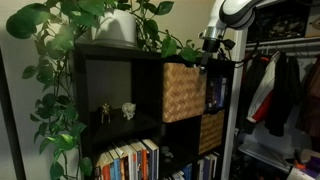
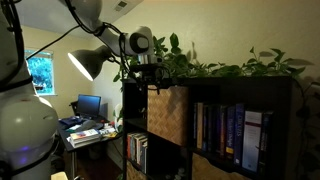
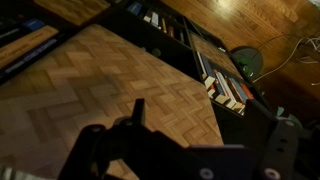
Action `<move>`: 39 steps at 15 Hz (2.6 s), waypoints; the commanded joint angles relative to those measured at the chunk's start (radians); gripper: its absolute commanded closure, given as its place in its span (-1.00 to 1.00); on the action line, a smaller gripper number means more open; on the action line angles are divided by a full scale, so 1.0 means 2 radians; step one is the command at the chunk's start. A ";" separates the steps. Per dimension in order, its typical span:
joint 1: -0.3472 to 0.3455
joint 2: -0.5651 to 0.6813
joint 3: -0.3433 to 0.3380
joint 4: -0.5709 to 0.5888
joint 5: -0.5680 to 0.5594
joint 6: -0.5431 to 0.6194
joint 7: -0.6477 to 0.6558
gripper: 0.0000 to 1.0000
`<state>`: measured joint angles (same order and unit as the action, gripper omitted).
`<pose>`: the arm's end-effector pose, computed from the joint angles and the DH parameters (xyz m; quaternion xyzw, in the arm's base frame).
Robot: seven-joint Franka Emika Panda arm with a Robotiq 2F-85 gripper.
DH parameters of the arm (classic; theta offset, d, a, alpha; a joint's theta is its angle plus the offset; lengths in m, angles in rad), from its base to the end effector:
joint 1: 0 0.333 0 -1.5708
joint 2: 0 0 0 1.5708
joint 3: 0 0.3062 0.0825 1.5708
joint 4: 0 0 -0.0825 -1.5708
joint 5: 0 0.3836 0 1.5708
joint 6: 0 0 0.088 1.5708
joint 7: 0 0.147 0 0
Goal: Pull out the brown basket then remove the socks from there and put them on the top of the cabinet then push the basket
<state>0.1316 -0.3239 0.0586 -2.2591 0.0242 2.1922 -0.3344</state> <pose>0.4818 0.0955 0.4698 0.9594 0.2513 0.1277 0.0080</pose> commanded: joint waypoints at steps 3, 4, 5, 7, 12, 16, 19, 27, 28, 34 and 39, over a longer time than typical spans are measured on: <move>-0.003 -0.035 0.014 -0.040 -0.075 0.125 -0.002 -1.00; -0.008 -0.034 0.019 -0.046 -0.095 0.156 0.011 -1.00; -0.010 -0.032 0.021 -0.053 -0.113 0.187 0.018 -1.00; -0.017 -0.026 0.025 -0.062 -0.143 0.233 0.038 -1.00; -0.022 -0.020 0.024 -0.080 -0.162 0.270 0.062 -1.00; -0.016 -0.011 0.018 -0.093 -0.156 0.306 0.048 -1.00; -0.018 -0.001 0.019 -0.097 -0.160 0.323 0.046 -1.00; 0.002 0.009 0.006 -0.095 -0.130 0.306 0.018 -1.00; 0.007 0.010 0.002 -0.095 -0.123 0.303 0.007 -1.00; 0.029 -0.003 -0.014 -0.066 -0.054 0.168 -0.054 -1.00; 0.028 -0.008 -0.011 -0.042 -0.037 0.083 -0.075 -1.00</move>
<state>0.1611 -0.3123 0.0518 -2.3185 -0.0946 2.4894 -0.4556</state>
